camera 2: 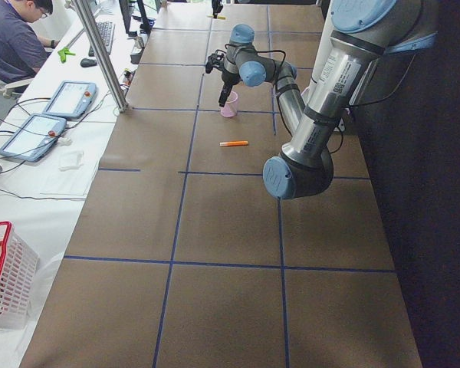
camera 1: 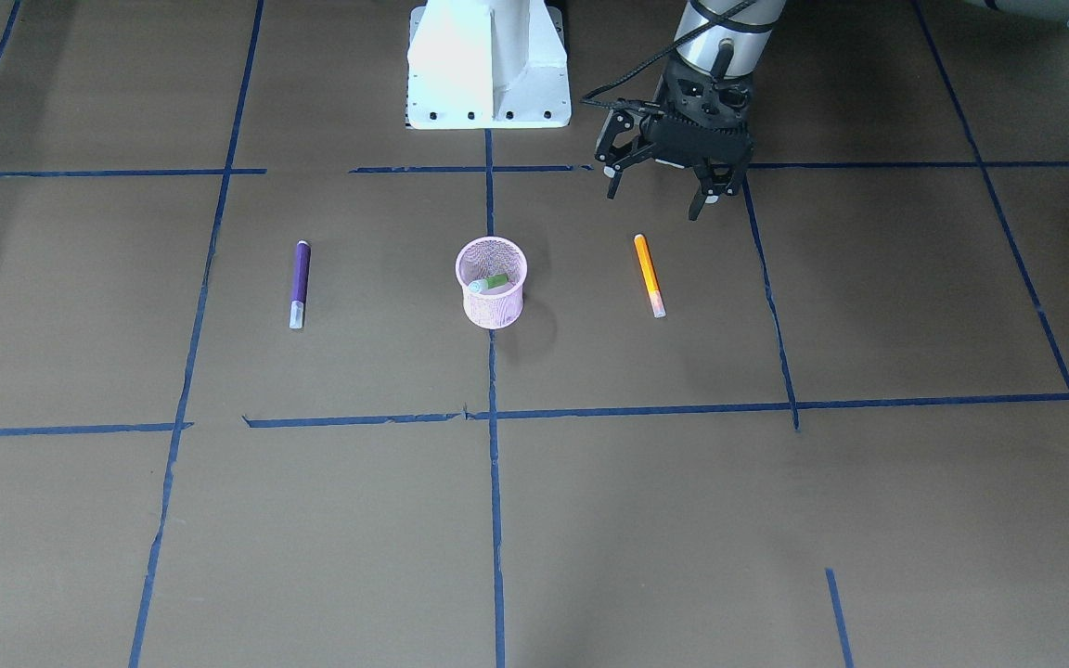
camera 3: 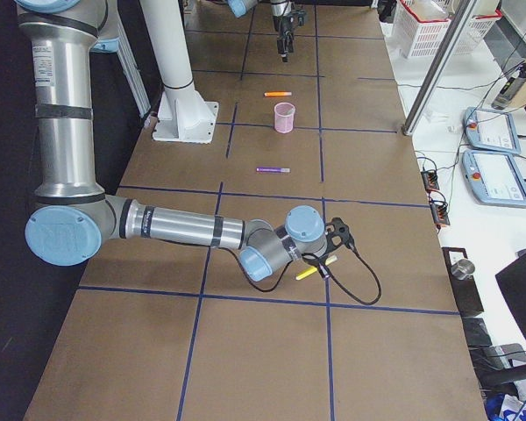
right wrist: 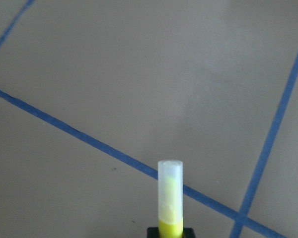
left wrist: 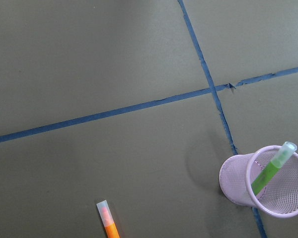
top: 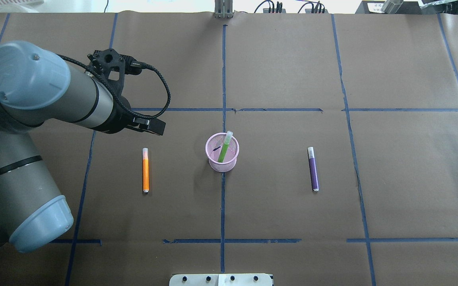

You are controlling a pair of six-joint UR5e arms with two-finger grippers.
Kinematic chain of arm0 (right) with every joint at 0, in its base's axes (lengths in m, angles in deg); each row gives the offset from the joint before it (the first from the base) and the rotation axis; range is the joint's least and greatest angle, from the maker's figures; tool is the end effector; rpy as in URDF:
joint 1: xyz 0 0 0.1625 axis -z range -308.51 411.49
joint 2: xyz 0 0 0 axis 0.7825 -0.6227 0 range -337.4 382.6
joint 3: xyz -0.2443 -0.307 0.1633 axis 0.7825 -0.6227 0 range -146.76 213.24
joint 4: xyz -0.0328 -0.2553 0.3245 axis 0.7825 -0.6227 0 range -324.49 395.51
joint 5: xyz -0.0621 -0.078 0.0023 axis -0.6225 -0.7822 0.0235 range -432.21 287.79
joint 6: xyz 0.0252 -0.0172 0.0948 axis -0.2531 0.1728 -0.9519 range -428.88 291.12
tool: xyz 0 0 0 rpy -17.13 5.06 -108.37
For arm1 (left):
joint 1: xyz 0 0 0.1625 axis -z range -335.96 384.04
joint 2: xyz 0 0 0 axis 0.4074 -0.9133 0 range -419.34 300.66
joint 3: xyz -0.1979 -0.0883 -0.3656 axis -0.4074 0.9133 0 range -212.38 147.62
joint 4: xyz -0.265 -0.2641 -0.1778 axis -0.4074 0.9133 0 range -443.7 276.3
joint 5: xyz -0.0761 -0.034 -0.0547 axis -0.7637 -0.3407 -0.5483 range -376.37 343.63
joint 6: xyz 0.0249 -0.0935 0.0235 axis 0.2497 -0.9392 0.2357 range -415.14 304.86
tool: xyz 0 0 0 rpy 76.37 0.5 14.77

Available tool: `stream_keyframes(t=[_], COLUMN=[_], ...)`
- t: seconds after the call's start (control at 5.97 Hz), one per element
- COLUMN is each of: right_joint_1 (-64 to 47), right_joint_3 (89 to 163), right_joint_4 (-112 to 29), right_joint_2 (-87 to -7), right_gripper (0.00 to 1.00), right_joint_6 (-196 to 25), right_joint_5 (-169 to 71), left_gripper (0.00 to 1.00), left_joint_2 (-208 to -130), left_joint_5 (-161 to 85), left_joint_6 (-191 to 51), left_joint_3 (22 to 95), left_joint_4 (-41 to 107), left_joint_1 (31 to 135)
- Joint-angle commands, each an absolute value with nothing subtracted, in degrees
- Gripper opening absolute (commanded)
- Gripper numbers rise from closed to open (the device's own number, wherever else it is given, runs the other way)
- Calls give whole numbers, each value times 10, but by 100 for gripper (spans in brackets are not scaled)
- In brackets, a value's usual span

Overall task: Collect pens into pen holder
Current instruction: 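Carry the yellow highlighter with the right gripper over the pen cup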

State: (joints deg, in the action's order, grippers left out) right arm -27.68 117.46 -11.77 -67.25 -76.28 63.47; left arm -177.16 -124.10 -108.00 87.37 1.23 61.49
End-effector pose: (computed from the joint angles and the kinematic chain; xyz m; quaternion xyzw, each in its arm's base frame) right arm -0.0355 -0.5154 0.6213 0.2312 -0.4097 -0.1496 0.8697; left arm 0.3697 -0.4129 0.1860 0.1549 0.4315 0.0657 0.8863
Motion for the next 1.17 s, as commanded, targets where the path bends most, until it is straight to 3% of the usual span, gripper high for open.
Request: stream_keyframes(t=[0.0,0.5,1.01], right_joint_1=[-233,-56,115], right_joint_3=[1269,1368,1415], right_joint_4=[-117,-120,-177], right_joint_2=[-647,-568,-489], right_gripper=[3,2,1], right_joint_6=[-908,-1192,-1411], right_joint_5=[635,424,198], left_gripper=[100,100,100], left_joint_2=[-1770,-1769,-1770], left_joint_5=[-1260,-1258,-1259], left_joint_6=[-1078,-1079,-1083], left_joint_3=[874,872,871], left_joint_4=[-12,-12,-13], left_joint_1=[615,616,615])
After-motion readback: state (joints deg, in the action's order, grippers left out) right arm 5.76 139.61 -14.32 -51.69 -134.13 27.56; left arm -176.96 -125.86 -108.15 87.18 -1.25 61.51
